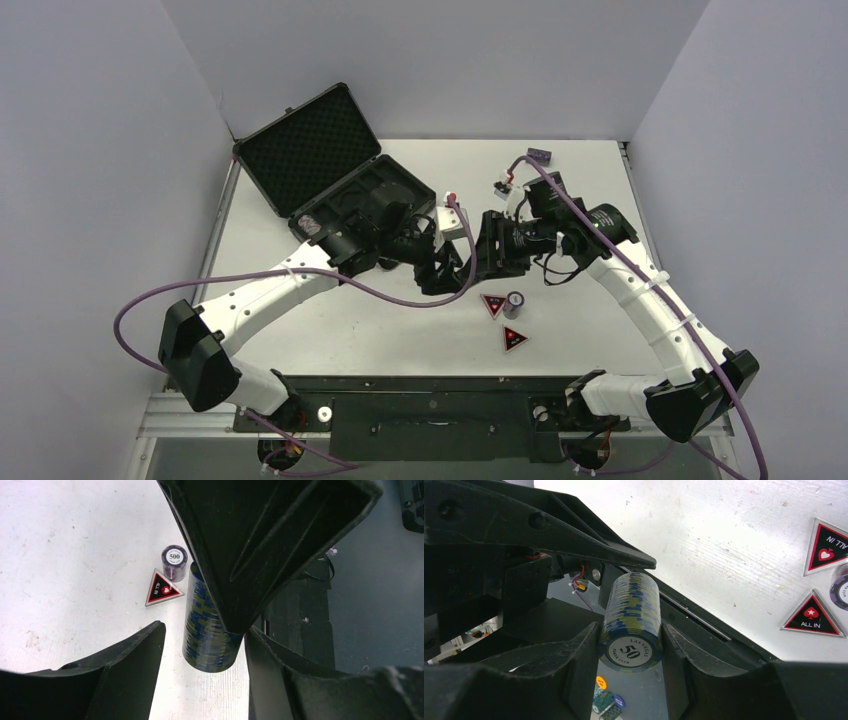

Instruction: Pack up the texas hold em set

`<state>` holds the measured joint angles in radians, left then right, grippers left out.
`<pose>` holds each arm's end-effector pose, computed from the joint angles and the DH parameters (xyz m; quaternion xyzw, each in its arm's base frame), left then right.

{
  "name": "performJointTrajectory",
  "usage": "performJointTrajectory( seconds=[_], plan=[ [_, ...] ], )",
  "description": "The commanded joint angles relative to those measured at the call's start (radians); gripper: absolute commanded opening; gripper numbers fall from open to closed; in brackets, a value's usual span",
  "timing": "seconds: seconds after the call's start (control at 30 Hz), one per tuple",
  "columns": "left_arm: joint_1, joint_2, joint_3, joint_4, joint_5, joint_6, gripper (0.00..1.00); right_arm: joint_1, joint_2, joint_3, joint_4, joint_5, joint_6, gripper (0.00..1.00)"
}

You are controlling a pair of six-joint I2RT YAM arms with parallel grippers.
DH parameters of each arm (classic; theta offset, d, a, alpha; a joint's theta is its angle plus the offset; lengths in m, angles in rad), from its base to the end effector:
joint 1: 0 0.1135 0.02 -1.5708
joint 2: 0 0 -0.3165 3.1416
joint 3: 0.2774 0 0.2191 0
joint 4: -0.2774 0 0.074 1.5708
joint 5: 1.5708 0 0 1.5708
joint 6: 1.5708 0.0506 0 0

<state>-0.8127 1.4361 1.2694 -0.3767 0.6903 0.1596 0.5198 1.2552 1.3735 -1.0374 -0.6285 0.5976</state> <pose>0.1774 -0.2342 0.3929 0.5299 0.6469 -0.4274 0.3435 0.1533 0.1220 0.4074 -0.0638 0.9042 0.4097 0.1029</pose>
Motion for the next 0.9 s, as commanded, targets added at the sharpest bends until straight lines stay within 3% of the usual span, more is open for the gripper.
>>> performJointTrajectory(
  seconds=[0.0, 0.2, 0.37, 0.5, 0.6, 0.67, 0.73, 0.87],
  plan=[
    [-0.004, -0.039, -0.011, 0.026, 0.027, -0.007, 0.56, 0.015, -0.009, 0.021, 0.090, -0.058, 0.028, 0.00],
    [-0.005, -0.042, -0.024, 0.042, 0.031, -0.015, 0.54, 0.018, -0.009, 0.015, 0.105, -0.065, 0.040, 0.00],
    [-0.006, -0.041, -0.028, 0.066, 0.043, -0.031, 0.45, 0.022, -0.008, 0.005, 0.114, -0.065, 0.045, 0.00],
    [-0.005, -0.039, -0.032, 0.088, 0.058, -0.047, 0.33, 0.023, -0.007, -0.001, 0.118, -0.066, 0.048, 0.00],
    [-0.004, -0.037, -0.030, 0.092, 0.067, -0.053, 0.14, 0.023, -0.005, -0.003, 0.117, -0.066, 0.047, 0.00],
    [-0.005, -0.033, -0.026, 0.087, 0.059, -0.057, 0.01, 0.023, -0.006, -0.004, 0.116, -0.066, 0.042, 0.05],
    [-0.006, -0.033, -0.023, 0.077, 0.044, -0.067, 0.00, 0.021, -0.008, -0.002, 0.111, -0.064, 0.037, 0.14],
    [-0.004, -0.042, -0.032, 0.075, 0.029, -0.085, 0.00, 0.013, -0.009, 0.016, 0.098, -0.048, 0.027, 0.50]
  ],
)
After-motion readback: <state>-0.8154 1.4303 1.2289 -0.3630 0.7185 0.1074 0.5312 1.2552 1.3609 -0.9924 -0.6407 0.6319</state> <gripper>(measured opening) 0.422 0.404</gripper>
